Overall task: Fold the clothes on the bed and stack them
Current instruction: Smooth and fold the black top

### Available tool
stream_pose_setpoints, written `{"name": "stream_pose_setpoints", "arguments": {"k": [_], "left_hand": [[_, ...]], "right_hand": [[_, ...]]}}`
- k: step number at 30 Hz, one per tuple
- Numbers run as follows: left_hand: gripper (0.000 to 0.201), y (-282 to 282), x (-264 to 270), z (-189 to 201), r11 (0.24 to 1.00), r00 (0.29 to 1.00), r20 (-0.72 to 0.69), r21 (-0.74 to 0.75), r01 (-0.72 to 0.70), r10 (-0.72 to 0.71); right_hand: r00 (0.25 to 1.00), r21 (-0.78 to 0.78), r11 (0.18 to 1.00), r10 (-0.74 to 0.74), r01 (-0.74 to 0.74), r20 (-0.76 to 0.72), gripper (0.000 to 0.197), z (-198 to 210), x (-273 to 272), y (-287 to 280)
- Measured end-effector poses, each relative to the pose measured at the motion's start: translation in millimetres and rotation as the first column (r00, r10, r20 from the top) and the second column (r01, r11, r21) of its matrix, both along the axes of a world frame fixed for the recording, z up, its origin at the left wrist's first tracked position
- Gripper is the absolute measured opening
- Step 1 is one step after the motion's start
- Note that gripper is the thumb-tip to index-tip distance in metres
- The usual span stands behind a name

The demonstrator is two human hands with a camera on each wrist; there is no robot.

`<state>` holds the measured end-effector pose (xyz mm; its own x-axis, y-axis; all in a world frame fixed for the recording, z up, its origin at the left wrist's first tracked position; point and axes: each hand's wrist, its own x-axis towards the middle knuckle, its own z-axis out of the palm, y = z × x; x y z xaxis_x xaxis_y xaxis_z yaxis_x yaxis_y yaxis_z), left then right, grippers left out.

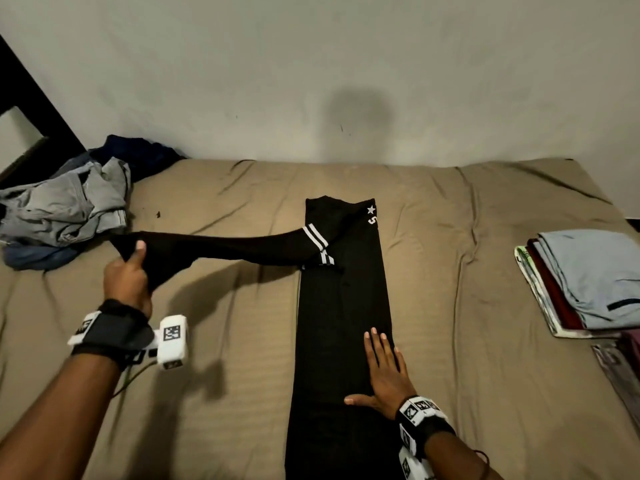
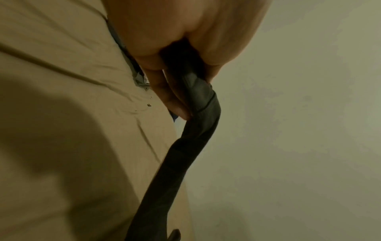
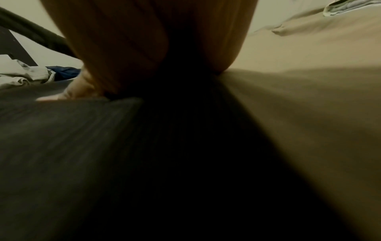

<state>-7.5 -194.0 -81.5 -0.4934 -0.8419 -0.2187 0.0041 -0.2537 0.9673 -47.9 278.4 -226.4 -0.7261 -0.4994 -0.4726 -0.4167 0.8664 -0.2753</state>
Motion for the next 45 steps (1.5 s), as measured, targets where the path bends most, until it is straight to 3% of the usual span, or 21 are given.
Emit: {"name": "stream_pose_setpoints", "arguments": {"k": [2,5,9,12,17,19,20,21,23,24,25,26,27,29,30,31,34,37,39,42,45], "left_hand": [[0.026,-10.8,-13.9,6.8,0.999,0.998,0.042,-0.029,-0.037,0.038],[0.01,-19.9,-32.8,13.2,0.999,0.999,-0.011,0.021,-0.035,0.035],[0.013,-25.6,-52.0,17.6,0.996,0.995,0.091,-0.077,0.051,-0.044],[0.011,-18.6,-59.7,28.7,0.985,0.995,0.076,-0.149,0.081,-0.07],[0.023,51.9,-46.6,79.1,0.884,0.936,-0.032,-0.341,0.318,-0.349],[0.016,100.4,-29.0,97.4,0.828,0.884,-0.022,-0.363,0.428,-0.467],[0.017,126.1,-15.5,101.1,0.769,0.848,0.016,-0.413,0.489,-0.53],[0.021,153.3,0.0,100.2,0.664,0.803,0.098,-0.509,0.548,-0.587],[0.04,204.3,31.1,81.4,0.342,0.702,0.358,-0.681,0.647,-0.616],[0.052,231.6,47.3,67.8,0.208,0.648,0.463,-0.693,0.69,-0.605],[0.058,254.4,60.4,49.2,0.107,0.591,0.535,-0.68,0.725,-0.604],[0.057,277.8,72.0,27.7,-0.003,0.517,0.612,-0.647,0.763,-0.599],[0.053,300.5,82.4,4.2,-0.115,0.414,0.696,-0.578,0.808,-0.587],[0.05,337.1,96.8,-43.6,-0.302,0.221,0.85,-0.395,0.868,-0.478],[0.052,350.3,101.5,-61.6,-0.346,0.144,0.91,-0.289,0.893,-0.388],[0.055,362.8,106.4,-79.8,-0.37,0.098,0.952,-0.205,0.906,-0.289],[0.065,379.0,118.8,-116.2,-0.342,-0.008,0.993,-0.033,0.939,-0.12],[0.061,381.8,129.3,-116.5,-0.296,-0.043,0.994,0.011,0.955,-0.104],[0.052,380.8,137.5,-103.1,-0.291,-0.048,0.995,0.02,0.956,-0.089],[0.086,379.5,146.2,-89.3,-0.273,-0.02,0.99,-0.019,0.962,-0.14],[0.096,376.6,155.6,-80.0,-0.263,0.017,0.986,-0.061,0.963,-0.166]], "right_hand": [[1.0,0.014,1.0,0.005,-0.006,0.017,0.142,-0.3,-2.0,0.7],[1.0,0.021,1.0,0.01,-0.01,0.012,0.141,-1.1,-3.7,-0.2],[1.0,0.013,1.0,0.007,-0.007,-0.004,0.141,-5.0,-3.3,1.4],[1.0,0.023,1.0,0.019,-0.019,0.006,0.141,-7.2,-5.7,0.5],[1.0,0.008,1.0,0.011,-0.011,0.003,0.143,-8.9,-6.2,1.4],[1.0,-0.011,1.0,0.004,-0.004,0.024,0.148,-5.9,-8.4,1.8],[0.999,-0.027,1.0,0.004,-0.003,0.048,0.15,-1.1,-9.9,2.7],[0.995,-0.075,0.997,-0.009,0.016,0.1,0.154,6.8,-12.0,4.5],[0.935,-0.31,0.918,-0.142,0.247,0.325,0.154,30.0,-17.1,10.0],[0.846,-0.443,0.769,-0.229,0.461,0.482,0.146,41.3,-15.2,16.2],[0.735,-0.525,0.549,-0.281,0.651,0.617,0.132,48.2,-9.8,23.0],[0.625,-0.525,0.35,-0.311,0.776,0.716,0.115,52.2,-2.4,28.7],[0.506,-0.456,0.222,-0.299,0.862,0.809,0.095,57.2,8.1,33.4],[0.234,-0.214,0.113,-0.202,0.97,0.951,0.057,56.1,37.2,37.2],[0.132,-0.118,0.09,-0.163,0.989,0.978,0.047,51.3,54.3,39.3],[0.079,-0.07,0.061,-0.155,0.996,0.985,0.039,46.4,69.6,41.4],[0.173,-0.176,0.026,-0.364,0.984,0.915,0.008,25.3,91.8,44.1],[0.2,-0.208,0.023,-0.388,0.978,0.9,0.009,15.9,101.4,46.8],[0.216,-0.221,0.032,-0.382,0.975,0.899,0.013,17.2,105.2,47.7],[0.23,-0.238,0.018,-0.343,0.971,0.911,0.013,26.2,112.4,48.6],[0.264,-0.262,0.055,-0.364,0.963,0.893,0.015,33.0,121.9,51.2]]}}
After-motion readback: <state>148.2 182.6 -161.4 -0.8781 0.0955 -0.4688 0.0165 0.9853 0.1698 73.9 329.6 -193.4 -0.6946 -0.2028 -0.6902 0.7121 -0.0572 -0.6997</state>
